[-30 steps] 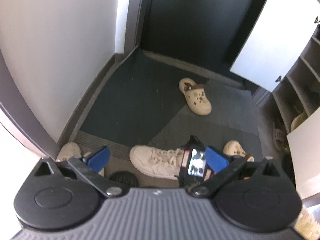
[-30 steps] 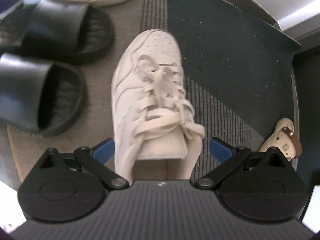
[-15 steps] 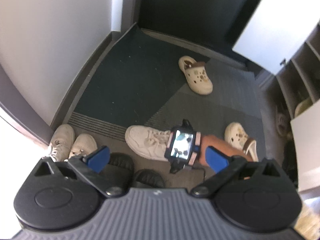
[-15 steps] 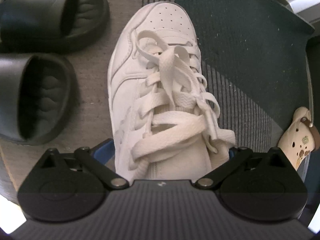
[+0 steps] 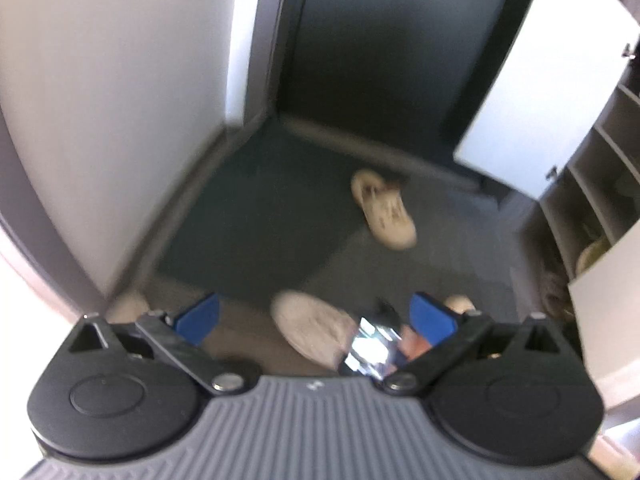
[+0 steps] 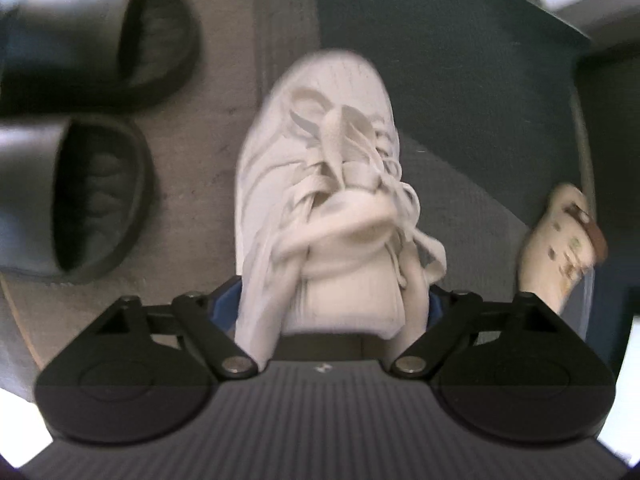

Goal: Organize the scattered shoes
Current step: 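Carry the sneaker with the right gripper beside the other white sneaker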

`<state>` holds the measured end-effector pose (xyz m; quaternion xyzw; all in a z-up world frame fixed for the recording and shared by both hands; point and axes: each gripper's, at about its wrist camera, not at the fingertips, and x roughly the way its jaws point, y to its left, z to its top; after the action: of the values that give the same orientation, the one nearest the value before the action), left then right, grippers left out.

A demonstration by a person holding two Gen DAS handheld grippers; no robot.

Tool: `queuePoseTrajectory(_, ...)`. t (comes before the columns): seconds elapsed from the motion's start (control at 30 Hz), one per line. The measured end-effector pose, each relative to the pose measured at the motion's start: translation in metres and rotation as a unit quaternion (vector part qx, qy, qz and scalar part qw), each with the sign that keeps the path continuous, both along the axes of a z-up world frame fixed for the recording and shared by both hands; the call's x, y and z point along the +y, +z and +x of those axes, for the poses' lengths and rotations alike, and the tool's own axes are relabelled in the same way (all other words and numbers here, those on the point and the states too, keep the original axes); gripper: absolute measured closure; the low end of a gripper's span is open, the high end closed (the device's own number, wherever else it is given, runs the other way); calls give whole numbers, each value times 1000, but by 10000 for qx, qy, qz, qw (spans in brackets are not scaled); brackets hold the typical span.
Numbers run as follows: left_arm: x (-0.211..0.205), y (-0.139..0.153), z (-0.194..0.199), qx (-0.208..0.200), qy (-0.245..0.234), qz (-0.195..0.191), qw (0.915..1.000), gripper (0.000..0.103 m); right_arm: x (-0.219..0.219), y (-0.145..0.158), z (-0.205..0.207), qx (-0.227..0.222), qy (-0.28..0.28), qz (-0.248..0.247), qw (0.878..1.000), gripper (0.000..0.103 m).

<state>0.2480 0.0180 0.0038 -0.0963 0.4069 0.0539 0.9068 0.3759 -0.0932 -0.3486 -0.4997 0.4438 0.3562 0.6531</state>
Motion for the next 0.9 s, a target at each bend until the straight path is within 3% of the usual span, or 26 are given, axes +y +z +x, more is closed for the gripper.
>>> queuePoseTrajectory(0.23,7,28,-6,-456,247,364,9980,0,-25,41,-13,79,-1419,-1,9898,17)
queuePoseTrajectory(0.37,11,42,-5,-643,296,313,9970,0,-32,71,-18,372,-2445,278,9685,17)
queuePoseTrajectory(0.5,-4,52,-12,-758,-242,601,9950,0,-41,86,-28,514,-3226,426,9442,17)
queuePoseTrajectory(0.57,-12,52,-17,-709,-376,651,9946,0,-53,90,-34,580,-3771,716,9216,17)
queuePoseTrajectory(0.63,-15,50,-21,-517,-604,383,9961,0,-64,92,-42,691,-4230,972,8983,17)
queuePoseTrajectory(0.7,-15,49,-22,-352,-764,156,9963,0,-83,92,-55,873,-4849,1307,8603,17)
queuePoseTrajectory(0.83,-4,41,-13,-85,-689,-56,9976,0,-113,82,-85,1221,-5907,2063,7704,17)
queuePoseTrajectory(0.9,7,36,-8,53,-530,-269,9982,0,-115,73,-102,1220,-6103,2127,7533,17)
